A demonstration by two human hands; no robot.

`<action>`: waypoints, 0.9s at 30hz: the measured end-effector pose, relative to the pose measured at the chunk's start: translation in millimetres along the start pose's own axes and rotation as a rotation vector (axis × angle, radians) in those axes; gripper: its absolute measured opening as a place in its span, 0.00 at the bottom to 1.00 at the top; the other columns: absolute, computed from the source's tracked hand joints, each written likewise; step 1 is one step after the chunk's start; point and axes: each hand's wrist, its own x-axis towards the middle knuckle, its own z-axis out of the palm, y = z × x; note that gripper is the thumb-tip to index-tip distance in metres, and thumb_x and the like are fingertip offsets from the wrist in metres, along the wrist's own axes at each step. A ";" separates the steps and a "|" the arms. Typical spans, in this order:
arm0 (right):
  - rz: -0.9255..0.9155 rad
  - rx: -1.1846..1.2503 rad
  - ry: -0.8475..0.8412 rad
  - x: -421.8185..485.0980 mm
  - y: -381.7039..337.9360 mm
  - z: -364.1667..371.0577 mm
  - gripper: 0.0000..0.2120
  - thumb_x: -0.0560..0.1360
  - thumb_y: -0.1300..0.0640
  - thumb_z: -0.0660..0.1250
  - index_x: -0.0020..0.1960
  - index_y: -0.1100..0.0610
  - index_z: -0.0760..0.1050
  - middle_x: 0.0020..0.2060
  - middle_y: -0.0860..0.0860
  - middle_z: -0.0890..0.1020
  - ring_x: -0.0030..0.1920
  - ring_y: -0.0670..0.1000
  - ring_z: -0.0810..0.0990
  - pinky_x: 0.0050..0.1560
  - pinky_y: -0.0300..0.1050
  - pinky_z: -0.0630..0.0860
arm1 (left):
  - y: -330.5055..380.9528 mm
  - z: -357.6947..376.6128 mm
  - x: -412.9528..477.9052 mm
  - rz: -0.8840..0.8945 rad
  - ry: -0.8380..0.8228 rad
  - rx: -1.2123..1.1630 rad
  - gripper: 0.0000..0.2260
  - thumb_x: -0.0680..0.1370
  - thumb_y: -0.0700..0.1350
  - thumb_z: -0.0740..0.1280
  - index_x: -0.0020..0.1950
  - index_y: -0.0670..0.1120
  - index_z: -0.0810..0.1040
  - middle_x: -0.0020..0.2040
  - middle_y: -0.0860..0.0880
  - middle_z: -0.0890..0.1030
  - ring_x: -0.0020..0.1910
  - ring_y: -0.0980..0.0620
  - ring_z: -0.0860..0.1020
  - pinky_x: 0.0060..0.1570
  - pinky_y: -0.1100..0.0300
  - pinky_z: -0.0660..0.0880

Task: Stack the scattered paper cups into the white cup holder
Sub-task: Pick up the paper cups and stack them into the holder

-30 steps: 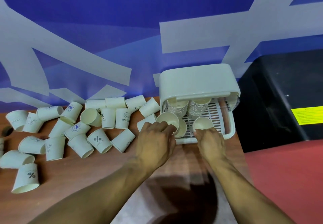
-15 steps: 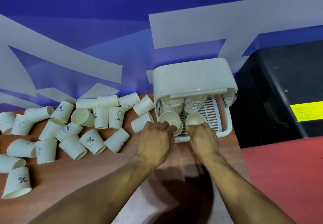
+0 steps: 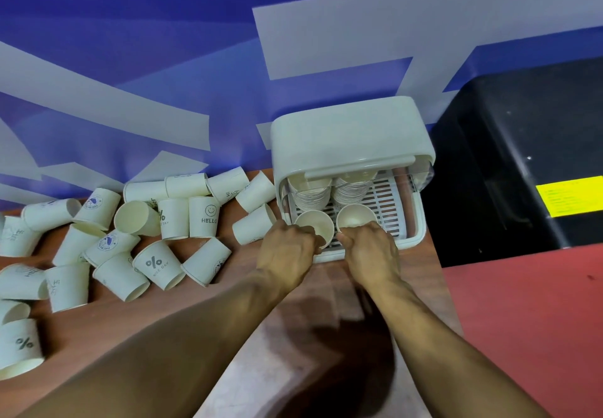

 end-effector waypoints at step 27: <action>-0.403 0.099 0.235 -74.6 -100.0 14.4 0.11 0.71 0.56 0.69 0.54 0.55 0.80 0.44 0.50 0.83 0.45 0.56 0.80 0.44 0.49 0.77 | -64.8 -35.9 -141.8 -0.342 0.234 -0.385 0.13 0.76 0.53 0.63 0.59 0.56 0.78 0.55 0.53 0.79 0.52 0.49 0.78 0.50 0.52 0.76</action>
